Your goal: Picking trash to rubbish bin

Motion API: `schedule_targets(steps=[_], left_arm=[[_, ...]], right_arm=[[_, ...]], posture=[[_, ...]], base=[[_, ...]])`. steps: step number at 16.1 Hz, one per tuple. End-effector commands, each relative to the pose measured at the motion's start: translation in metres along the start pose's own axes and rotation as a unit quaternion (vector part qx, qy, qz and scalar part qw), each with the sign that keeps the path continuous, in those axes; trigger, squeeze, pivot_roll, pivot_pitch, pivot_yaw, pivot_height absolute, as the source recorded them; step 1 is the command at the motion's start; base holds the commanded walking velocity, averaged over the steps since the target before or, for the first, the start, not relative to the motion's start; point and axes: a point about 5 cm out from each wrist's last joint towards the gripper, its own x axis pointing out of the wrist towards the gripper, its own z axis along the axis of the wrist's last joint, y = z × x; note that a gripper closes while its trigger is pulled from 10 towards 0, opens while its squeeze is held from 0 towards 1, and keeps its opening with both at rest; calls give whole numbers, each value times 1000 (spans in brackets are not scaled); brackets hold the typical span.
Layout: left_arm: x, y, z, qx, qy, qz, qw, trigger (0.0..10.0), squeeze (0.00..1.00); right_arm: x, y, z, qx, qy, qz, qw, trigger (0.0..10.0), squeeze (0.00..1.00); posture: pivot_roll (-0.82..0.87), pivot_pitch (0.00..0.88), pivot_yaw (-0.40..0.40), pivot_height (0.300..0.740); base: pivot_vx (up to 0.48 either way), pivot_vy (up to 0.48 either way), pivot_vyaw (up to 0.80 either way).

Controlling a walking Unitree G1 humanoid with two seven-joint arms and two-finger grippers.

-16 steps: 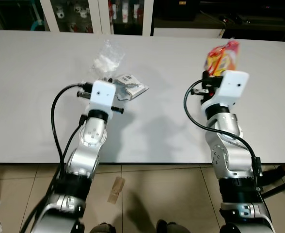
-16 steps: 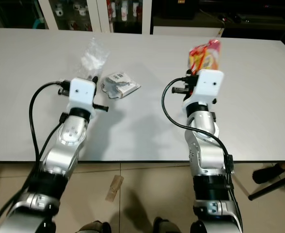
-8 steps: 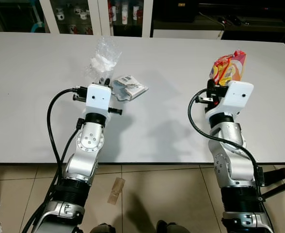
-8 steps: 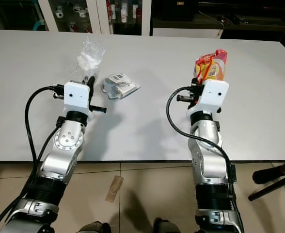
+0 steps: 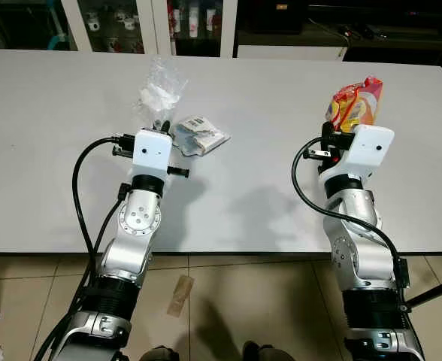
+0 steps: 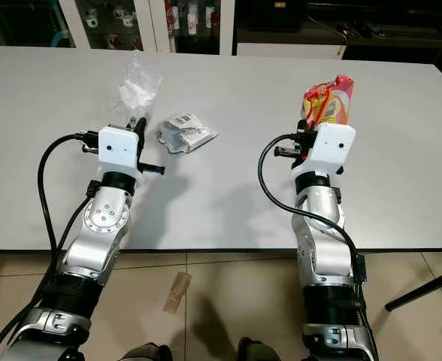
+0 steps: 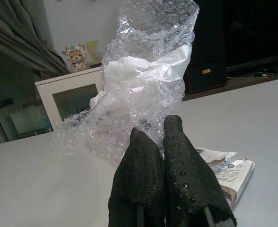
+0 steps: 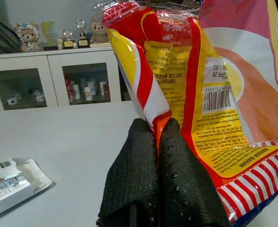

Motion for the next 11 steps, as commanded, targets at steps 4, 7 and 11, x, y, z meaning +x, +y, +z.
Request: schedule_targets(steps=[4, 7, 11], left_arm=[[-2, -1, -3, 4, 5, 0, 1000, 10000, 0], [-2, -2, -3, 5, 5, -2, 1000, 10000, 0], [-2, -2, -4, 6, 7, -4, 1000, 10000, 0]], right_arm=[[-3, -2, -4, 8, 10, -6, 1000, 10000, 0], [-3, -4, -6, 12, 15, -12, 1000, 10000, 0], [-3, -3, -7, 11, 21, -9, 1000, 10000, 0]], posture=[[-43, 85, -23, 740], [-46, 85, -22, 740], [-44, 88, -24, 740]], base=[[0, 0, 0], [-80, 0, 0], [-245, 0, 0]])
